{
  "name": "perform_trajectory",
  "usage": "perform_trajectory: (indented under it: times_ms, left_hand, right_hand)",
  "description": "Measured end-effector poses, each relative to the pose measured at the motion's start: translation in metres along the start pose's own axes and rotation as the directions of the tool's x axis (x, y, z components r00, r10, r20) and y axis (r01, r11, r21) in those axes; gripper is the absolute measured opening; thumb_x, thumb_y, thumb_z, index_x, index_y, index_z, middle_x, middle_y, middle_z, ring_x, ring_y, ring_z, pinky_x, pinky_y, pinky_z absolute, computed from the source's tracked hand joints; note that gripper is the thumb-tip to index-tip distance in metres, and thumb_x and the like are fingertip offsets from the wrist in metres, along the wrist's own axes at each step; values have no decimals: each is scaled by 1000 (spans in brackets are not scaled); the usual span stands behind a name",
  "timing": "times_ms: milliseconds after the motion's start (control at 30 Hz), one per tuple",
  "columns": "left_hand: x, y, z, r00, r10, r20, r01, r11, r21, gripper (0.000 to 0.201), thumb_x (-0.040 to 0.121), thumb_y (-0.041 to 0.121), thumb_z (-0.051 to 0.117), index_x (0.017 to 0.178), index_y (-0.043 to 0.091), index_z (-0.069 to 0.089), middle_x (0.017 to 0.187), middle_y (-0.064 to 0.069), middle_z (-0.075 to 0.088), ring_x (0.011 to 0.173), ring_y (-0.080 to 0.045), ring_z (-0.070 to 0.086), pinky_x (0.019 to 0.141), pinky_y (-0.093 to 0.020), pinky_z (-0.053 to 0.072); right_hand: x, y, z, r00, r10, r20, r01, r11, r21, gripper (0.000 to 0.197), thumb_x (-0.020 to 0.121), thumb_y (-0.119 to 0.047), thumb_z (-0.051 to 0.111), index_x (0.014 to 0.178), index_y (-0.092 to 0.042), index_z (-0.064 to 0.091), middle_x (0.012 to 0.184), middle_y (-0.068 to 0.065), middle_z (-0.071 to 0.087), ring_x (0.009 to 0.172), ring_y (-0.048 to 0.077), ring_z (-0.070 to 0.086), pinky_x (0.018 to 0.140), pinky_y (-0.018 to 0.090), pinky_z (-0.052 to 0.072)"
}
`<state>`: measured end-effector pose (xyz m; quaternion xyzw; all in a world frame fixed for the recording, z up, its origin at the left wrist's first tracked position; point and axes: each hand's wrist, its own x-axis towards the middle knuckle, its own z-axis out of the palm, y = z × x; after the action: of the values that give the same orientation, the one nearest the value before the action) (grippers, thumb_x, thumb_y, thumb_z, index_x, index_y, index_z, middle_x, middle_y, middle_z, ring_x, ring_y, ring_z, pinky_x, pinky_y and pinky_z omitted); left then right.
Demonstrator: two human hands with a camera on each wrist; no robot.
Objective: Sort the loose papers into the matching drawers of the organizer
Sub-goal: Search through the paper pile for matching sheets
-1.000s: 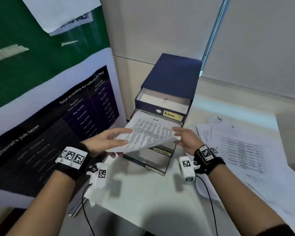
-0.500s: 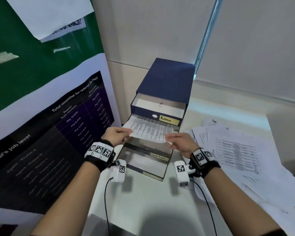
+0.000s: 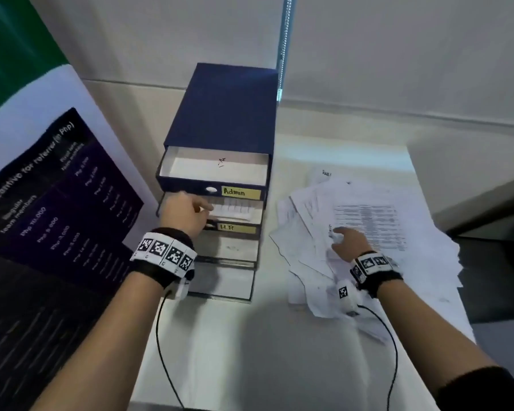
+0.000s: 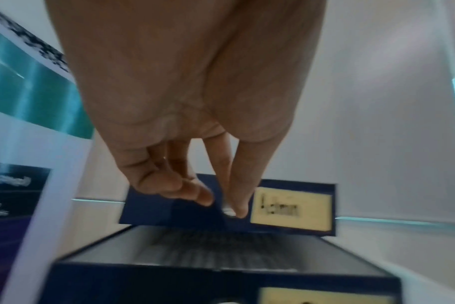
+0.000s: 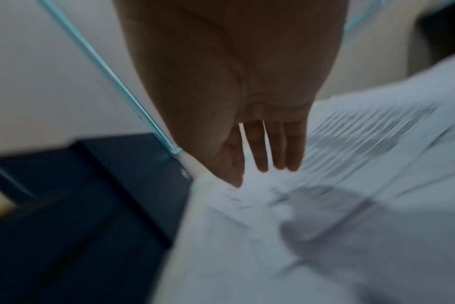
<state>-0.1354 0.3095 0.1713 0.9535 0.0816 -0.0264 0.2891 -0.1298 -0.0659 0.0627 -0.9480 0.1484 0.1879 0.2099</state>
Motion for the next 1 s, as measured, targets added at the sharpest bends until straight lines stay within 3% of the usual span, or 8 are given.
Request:
perform_trajectory:
  times_ms: [67,167,267,433,567,767,900,1000]
  left_hand:
    - [-12,29,16,977,123,175,-88,977,-193,15,88,16,69,87,29,77,86,-1,72,80,-18,64,80,-31,53]
    - [-23,73,66,831,305,465,-135,922,-362,14,89,18,71,98,26,77,85,-4,73,71,-8,63,72,-25,54]
    - [-18,97,155,734,179,655,84,933,-349,30,89,13,70,119,12,69,86,-8,71,66,-9,65,75,-26,58]
    - [-15,110,256,826,-136,547,228,968,-105,65,88,30,70,144,11,43,132,-12,59,121,-28,56,103,-33,44]
    - [-18,117,293,878,-225,423,312,939,-147,67,83,35,74,139,12,45,117,-10,63,109,-27,61,94,-32,49]
    - [-14,106,296,888,-132,441,234,954,-185,44,79,10,78,121,9,65,117,-7,69,105,-23,64,96,-25,48]
    - [-11,89,282,813,-95,574,194,974,-114,49,65,13,90,109,12,69,106,-4,73,96,-19,67,90,-31,54]
    - [-7,83,277,780,-135,611,246,964,-102,96,49,13,97,134,14,53,128,-1,63,116,-22,61,101,-35,49]
  right_hand:
    - [9,39,17,993,87,77,-69,974,-217,55,93,-19,55,145,-15,39,152,13,36,134,33,41,109,42,38]
    - [-2,65,48,984,84,155,-22,932,-362,62,94,-14,44,152,-21,23,163,9,10,139,36,32,107,50,36]
    - [-12,71,57,971,-59,230,139,928,-346,56,93,-9,41,146,-24,39,158,11,28,135,33,39,110,42,38]
    - [11,91,20,989,-114,94,124,986,-109,44,91,-15,55,135,-19,57,143,8,51,129,27,48,108,36,39]
    - [20,123,15,981,-32,191,77,969,-234,69,86,-15,57,150,-25,32,159,10,23,139,35,35,113,44,36]
    - [33,130,5,986,-167,17,167,965,-202,33,86,-23,64,119,-23,69,124,1,65,110,20,62,96,33,53]
    - [61,144,-10,969,-241,51,246,957,-153,113,64,-47,87,154,-22,23,155,6,33,139,28,35,114,45,34]
    - [59,142,1,952,-250,176,289,922,-256,117,58,-58,86,151,-23,25,143,5,46,129,26,44,110,46,38]
